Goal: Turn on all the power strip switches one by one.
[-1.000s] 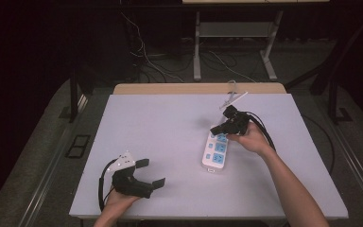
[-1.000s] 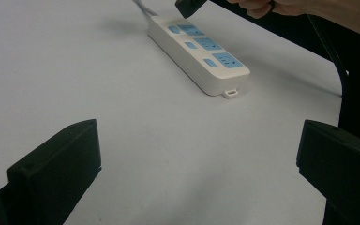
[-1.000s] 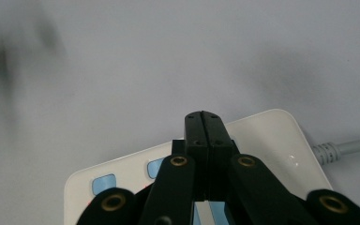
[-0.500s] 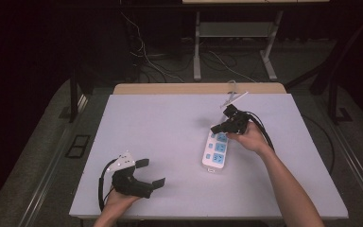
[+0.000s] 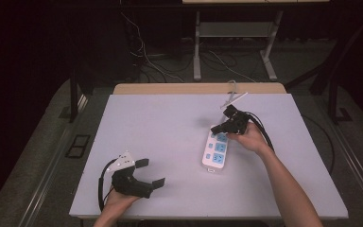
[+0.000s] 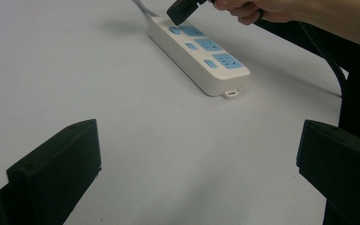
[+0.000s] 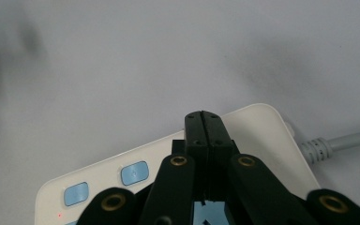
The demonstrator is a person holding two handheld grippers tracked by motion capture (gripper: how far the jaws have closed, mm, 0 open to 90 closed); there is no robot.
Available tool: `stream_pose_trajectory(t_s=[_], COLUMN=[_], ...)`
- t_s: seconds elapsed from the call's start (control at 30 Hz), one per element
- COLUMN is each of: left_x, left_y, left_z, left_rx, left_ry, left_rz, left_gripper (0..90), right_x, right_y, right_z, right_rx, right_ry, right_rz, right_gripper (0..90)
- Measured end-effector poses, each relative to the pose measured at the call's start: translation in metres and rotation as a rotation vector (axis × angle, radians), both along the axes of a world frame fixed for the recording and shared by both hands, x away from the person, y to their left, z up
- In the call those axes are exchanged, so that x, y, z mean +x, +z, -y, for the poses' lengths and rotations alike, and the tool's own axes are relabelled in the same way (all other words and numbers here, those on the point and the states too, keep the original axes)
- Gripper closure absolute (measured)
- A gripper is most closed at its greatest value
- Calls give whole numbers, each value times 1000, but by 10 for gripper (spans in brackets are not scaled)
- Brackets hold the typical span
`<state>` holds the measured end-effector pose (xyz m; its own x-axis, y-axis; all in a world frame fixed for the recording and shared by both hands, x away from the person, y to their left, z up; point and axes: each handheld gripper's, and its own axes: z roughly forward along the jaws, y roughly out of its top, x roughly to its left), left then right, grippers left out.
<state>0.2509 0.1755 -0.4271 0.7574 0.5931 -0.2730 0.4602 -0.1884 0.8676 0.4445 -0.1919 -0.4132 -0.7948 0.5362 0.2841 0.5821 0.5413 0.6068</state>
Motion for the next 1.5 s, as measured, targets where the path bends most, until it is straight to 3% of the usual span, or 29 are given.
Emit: stream_pose_trajectory(t_s=[0.67,0.93,1.33,1.5], left_x=[-1,-1,-3,-3], left_y=[0,0,0,0], left_z=[1,2,5,4], left_rx=[6,9,10,9], left_ry=[-4,-6,-12,-12], left_rz=[5,3,6,4], left_gripper=[0,0,0,0], right_x=[1,1,-6,-5], right_y=[-5,-6,-4,-4], right_z=[-2,-3,-9,-8], right_rx=[8,5,-52,-39], right_ry=[-17,-10,-24,-28], right_rz=[-40,-27,21,10], right_gripper=[900,900,900,900])
